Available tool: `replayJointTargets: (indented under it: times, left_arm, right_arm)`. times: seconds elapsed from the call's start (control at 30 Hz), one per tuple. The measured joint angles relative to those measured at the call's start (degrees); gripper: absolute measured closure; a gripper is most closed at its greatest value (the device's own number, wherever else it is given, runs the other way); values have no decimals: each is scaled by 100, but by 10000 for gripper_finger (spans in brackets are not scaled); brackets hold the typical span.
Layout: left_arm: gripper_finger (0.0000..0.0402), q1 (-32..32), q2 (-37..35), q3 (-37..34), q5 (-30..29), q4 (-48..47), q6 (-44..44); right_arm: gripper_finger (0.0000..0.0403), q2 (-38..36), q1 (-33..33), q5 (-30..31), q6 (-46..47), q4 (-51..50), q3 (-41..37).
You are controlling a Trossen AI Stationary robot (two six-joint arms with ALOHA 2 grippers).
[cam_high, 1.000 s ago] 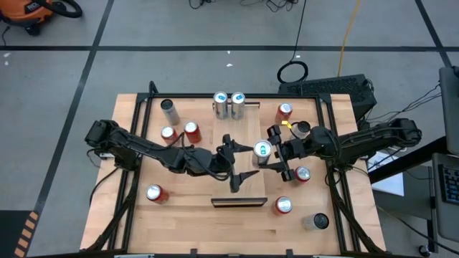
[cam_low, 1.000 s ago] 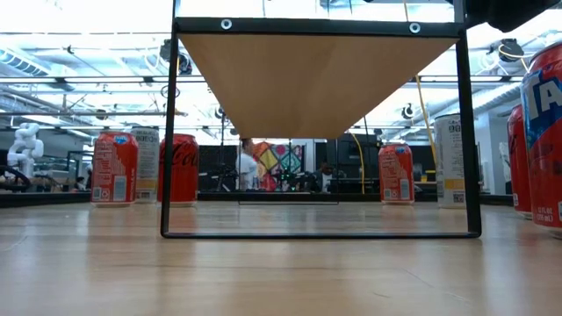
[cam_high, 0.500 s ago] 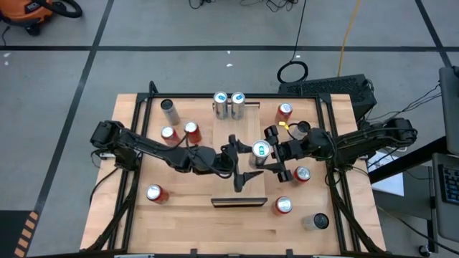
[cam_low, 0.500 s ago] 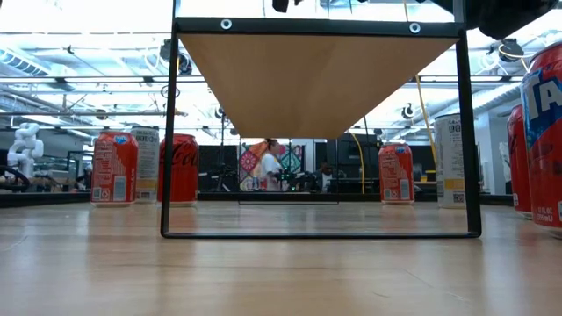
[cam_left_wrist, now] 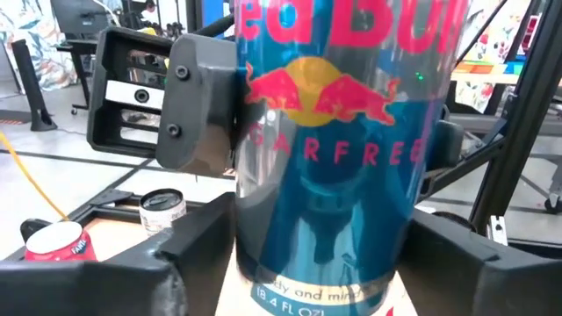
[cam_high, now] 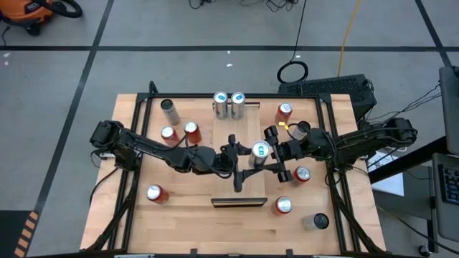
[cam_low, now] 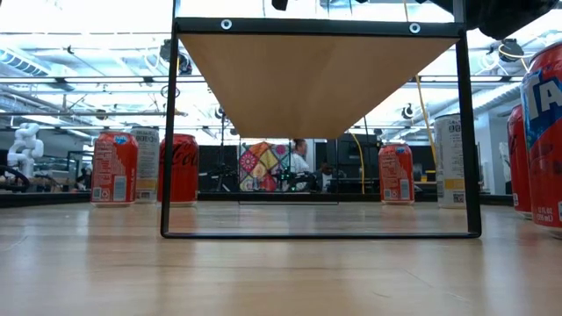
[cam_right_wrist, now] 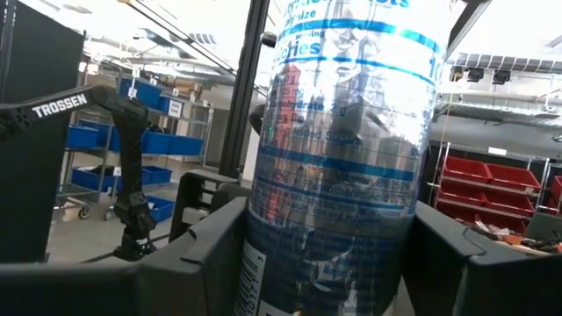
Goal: Place canned beverage on shelf
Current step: Put the blue soda can on the shelf aligned with the other blue soda can
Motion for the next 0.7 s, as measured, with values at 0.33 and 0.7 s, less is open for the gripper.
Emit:
replayJointTargets:
  times: [0.33,0.7]
  left_arm:
    - [159,-6,-1,0,-42,-81,-61]
    - [161,-13,-12,0,-39,-272,-136]
  right_arm:
    - [188,0,0,1,39,-36,0]
    - [119,-275,0,304,447,-352,4]
